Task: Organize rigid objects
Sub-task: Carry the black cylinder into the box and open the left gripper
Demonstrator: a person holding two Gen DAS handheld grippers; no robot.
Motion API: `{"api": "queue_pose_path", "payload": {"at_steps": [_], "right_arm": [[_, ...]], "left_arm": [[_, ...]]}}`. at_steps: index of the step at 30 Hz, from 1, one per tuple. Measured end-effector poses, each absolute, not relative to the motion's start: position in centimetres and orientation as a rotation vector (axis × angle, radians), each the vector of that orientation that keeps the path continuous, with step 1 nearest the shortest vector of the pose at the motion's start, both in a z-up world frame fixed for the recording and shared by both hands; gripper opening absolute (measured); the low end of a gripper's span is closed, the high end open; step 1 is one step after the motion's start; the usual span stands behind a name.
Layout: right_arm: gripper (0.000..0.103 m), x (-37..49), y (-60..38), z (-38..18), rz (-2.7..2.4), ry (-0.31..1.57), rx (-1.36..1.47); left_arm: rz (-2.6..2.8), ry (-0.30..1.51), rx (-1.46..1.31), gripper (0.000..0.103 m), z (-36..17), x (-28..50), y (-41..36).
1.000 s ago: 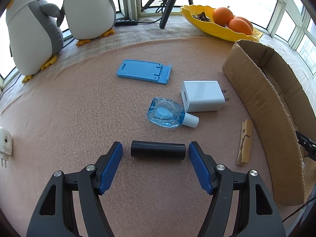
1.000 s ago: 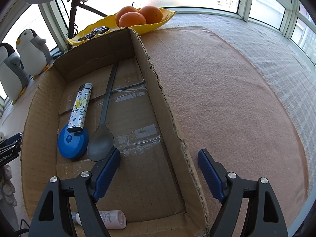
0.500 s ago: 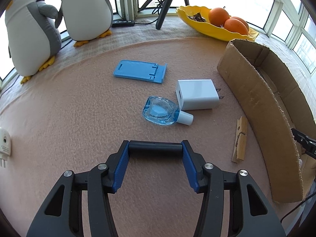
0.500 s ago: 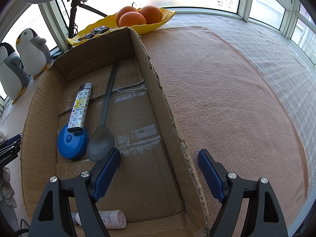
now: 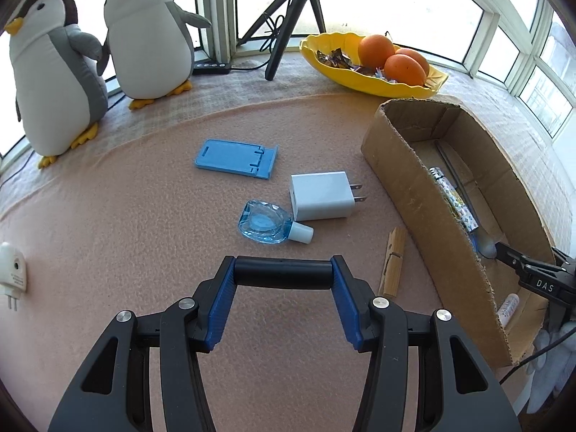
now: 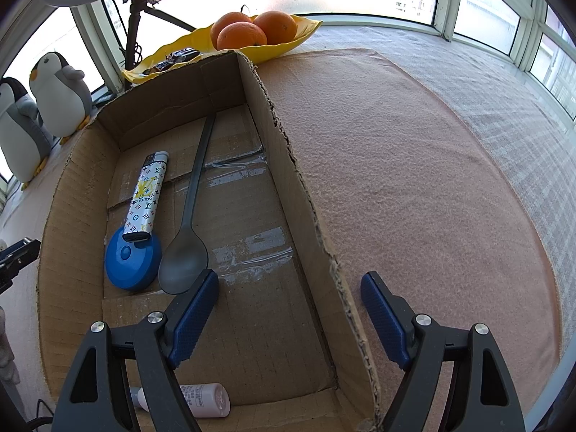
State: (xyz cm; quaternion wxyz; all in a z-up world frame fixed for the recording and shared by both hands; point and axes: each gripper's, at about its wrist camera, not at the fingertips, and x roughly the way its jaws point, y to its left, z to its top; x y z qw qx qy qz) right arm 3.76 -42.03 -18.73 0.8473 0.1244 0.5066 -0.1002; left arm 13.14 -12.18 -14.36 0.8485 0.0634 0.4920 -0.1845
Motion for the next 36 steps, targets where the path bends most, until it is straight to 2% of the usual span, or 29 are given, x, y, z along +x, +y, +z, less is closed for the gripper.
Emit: {"api": "queue_pose_path", "payload": {"at_steps": [15, 36], "right_arm": [[0.078, 3.7, -42.1, -18.7, -0.212, 1.068, 0.262], [0.078, 3.7, -42.0, -18.7, -0.212, 1.068, 0.261]], "left_arm": [[-0.562, 0.968, 0.168, 0.051, -9.4, 12.4, -19.6], [-0.643, 0.982, 0.244, 0.051, -10.3, 11.2, -26.9]]}}
